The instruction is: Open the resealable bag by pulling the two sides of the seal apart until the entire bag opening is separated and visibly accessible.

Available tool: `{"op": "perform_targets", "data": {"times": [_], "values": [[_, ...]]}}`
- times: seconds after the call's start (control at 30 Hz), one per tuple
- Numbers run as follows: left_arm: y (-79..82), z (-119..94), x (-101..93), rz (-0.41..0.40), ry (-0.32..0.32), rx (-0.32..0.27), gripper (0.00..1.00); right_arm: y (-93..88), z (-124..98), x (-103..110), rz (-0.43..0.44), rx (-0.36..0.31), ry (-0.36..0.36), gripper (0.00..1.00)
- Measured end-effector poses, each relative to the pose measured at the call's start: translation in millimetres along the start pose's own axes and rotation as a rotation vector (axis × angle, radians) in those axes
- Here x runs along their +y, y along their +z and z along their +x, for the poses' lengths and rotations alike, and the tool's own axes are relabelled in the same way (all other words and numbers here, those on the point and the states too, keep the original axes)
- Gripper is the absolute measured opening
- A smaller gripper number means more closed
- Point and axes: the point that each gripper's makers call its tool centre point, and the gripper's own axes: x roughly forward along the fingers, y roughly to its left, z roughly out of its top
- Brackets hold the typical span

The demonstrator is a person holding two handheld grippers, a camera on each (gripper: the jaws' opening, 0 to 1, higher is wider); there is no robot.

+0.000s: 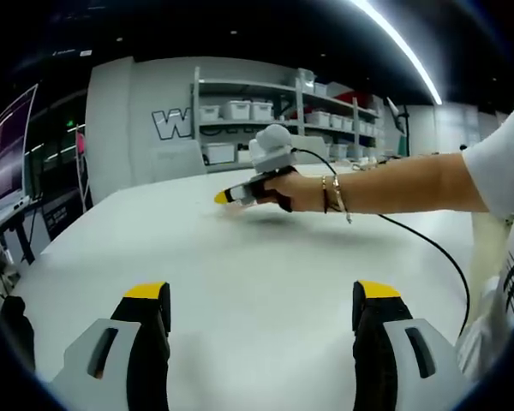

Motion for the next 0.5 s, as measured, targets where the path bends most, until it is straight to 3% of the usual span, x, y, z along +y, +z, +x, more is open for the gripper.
{"op": "perform_targets", "data": {"times": [0.5], "values": [[0.2,-2.0,1.4,-0.007,0.007,-0.011,0.87,4.1,-5.8,2.4,-0.066,-0.023,0.017,0.25]]}}
